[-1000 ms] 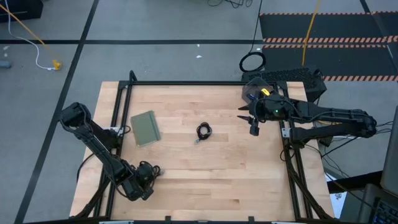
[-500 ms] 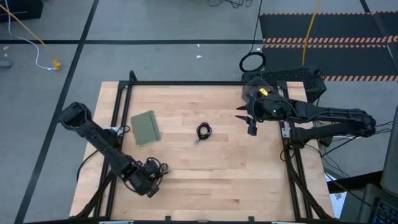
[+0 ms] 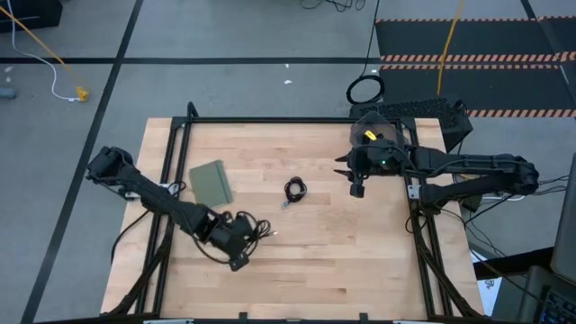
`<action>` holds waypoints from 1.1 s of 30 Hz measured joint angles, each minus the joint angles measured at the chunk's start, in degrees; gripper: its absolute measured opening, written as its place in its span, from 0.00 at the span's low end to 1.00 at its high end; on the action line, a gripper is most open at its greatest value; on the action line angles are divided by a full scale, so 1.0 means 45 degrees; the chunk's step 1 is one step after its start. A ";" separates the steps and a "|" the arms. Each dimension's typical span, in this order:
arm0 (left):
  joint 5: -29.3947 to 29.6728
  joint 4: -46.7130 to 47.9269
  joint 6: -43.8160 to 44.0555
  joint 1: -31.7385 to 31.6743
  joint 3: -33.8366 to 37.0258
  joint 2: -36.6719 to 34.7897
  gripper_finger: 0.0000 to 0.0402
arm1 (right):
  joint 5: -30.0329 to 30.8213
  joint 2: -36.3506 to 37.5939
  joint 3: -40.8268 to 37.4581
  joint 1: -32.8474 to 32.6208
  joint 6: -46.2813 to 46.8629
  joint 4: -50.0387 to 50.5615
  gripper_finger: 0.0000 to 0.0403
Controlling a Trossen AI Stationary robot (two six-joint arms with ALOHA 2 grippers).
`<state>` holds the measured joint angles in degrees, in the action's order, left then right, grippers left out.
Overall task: Pick and place USB-C Cables
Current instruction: Put the bottom black charger cable into the black bin
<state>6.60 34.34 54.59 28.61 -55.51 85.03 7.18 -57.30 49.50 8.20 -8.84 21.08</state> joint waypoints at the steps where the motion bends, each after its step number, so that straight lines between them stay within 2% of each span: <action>1: 0.0094 0.0332 -0.0398 -0.0191 -0.0324 0.0000 0.09 | 0.0000 -0.0013 0.0000 0.0001 0.0000 0.0000 0.35; 11: 0.1559 0.3586 -0.4269 -0.1532 -0.3919 0.0000 0.09 | -0.0005 -0.0014 0.0000 -0.0017 0.0209 0.0039 0.35; 18: 0.3055 0.4501 -0.6599 -0.2021 -0.5553 -0.0518 0.09 | -0.0008 -0.0010 0.0000 -0.0022 0.0536 0.0452 0.35; 22: 0.4401 0.4477 -0.7248 -0.2197 -0.5488 -0.1547 0.09 | -0.0064 -0.0010 0.0000 -0.0022 0.0870 0.0525 0.35; 26: 0.6005 0.3999 -0.7711 -0.2222 -0.4848 -0.2686 0.09 | -0.0830 -0.0010 0.0000 -0.0027 0.1014 0.0509 0.35; 29: 0.6500 0.2766 -0.8323 -0.2261 -0.3874 -0.3503 0.09 | -0.1341 -0.0010 0.0000 -0.0041 0.1227 0.0239 0.35; 33: 0.6541 -0.0092 -0.9574 -0.2327 -0.2030 -0.4505 0.09 | -0.1325 -0.0005 0.0000 -0.0219 0.1579 -0.0403 0.35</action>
<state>36.03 33.93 11.50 18.14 -64.65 64.76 1.22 -57.32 49.50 7.21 -1.74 19.27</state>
